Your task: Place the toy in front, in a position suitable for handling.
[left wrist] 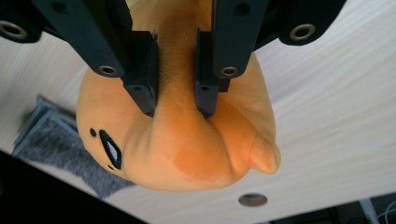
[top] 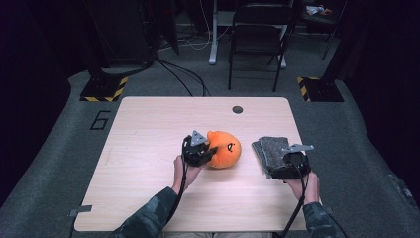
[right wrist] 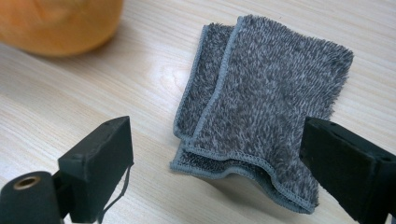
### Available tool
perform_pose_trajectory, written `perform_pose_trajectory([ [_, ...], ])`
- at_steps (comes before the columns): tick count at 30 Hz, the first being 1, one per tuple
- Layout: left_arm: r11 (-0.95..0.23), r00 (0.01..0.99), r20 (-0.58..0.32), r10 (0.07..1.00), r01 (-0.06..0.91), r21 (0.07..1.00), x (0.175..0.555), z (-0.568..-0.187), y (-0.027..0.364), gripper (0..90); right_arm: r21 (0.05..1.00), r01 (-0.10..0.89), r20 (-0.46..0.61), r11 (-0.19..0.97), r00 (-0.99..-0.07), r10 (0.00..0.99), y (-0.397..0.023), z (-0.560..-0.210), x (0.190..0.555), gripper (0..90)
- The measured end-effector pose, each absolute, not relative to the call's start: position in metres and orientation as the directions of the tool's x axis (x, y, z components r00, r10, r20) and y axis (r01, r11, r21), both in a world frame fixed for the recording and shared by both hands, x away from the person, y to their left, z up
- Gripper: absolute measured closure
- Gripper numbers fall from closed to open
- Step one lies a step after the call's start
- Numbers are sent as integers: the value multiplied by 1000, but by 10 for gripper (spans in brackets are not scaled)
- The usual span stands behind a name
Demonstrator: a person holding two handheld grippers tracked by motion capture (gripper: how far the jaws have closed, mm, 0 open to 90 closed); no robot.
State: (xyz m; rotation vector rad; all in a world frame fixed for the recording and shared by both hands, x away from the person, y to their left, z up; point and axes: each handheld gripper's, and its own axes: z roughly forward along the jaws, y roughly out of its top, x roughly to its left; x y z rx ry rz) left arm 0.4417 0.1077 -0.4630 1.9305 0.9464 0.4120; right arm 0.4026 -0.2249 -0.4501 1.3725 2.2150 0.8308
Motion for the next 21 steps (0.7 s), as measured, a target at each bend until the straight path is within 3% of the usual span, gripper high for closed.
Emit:
perform_pose_trajectory([
  [4,-275,655,-100,749,445,852,443,-471,111,657,666,663,-25,342,-439,898,-224,-452,402,87],
  [9,-314,694,-81,716,423,850,446,-464,122,422,663,662,-27,348,-443,896,-225,-452,403,87],
  [12,-321,712,-73,698,402,857,446,-457,133,332,661,665,-29,347,-439,898,-224,-451,402,88],
  [21,-374,774,-73,629,384,844,453,-457,167,226,664,662,-33,347,-438,898,-225,-451,403,88],
])
